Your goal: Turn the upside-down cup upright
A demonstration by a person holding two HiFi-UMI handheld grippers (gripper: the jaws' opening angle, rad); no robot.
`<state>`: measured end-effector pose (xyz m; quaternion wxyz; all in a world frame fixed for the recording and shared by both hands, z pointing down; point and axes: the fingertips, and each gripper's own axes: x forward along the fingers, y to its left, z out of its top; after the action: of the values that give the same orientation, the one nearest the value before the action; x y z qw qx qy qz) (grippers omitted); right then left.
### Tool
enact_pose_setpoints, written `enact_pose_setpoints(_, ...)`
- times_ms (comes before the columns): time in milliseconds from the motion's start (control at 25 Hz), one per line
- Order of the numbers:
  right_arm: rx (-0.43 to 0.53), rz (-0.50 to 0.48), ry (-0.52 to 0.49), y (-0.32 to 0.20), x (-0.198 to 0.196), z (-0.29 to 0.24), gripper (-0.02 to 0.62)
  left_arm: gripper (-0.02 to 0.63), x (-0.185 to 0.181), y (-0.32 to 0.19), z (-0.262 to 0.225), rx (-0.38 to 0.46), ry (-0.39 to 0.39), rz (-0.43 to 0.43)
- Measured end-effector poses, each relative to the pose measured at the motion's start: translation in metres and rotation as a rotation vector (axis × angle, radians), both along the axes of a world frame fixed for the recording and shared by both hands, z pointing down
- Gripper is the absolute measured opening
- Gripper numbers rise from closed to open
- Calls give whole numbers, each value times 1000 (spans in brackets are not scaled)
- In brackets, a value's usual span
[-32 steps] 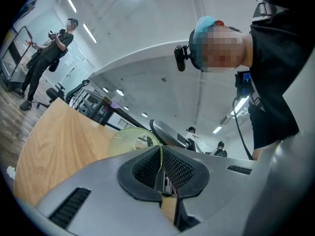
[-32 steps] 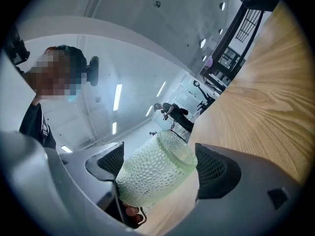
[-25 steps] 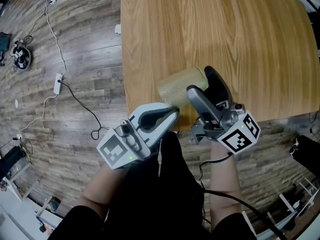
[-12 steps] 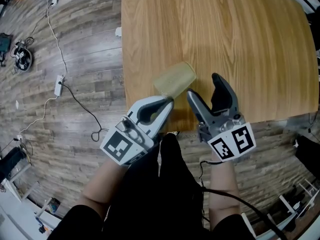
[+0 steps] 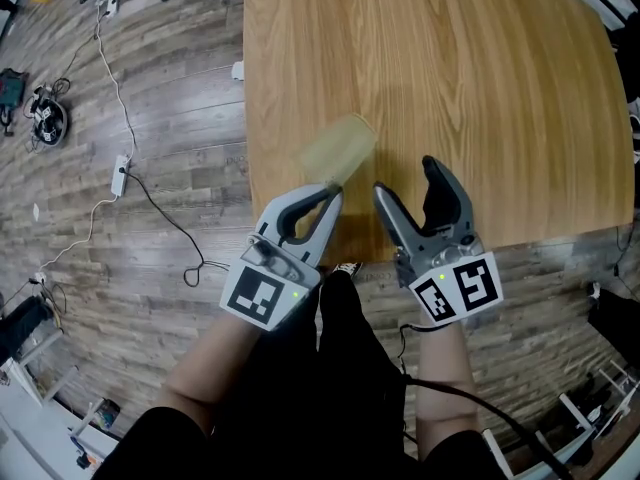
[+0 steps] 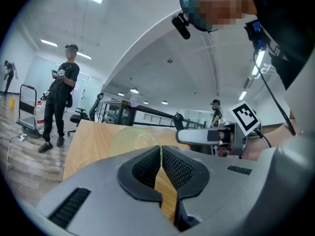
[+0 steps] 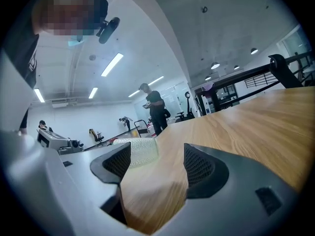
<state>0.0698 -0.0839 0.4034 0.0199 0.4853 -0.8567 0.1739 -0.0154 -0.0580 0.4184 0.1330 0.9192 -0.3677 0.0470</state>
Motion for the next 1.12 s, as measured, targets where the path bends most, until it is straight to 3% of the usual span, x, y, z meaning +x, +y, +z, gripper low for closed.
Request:
enact_pose_setpoints(80,12,22,20,0,4,-2,309,18,0,-2,-1,12,-15,-21)
enact_pose_setpoints(240,35,93,66,0,18,-6,128,18,1,-4,0,20,-35,-51)
enact_pose_setpoints(440,69,104,202,-1,22,-4,21,18,2,-5,3,20,-80,-56)
enact_pose_setpoints(640,111,44,358,0,14,0,15,18,6,-5,5,5,-174,-5)
enact_pose_setpoints(800,67,34,344,0,10,11,15,18,12,-4,7,1,-276,91)
enact_pose_setpoints(1120,8,33,307,3,-1,31,15,18,16,7,26,-100,-417,204)
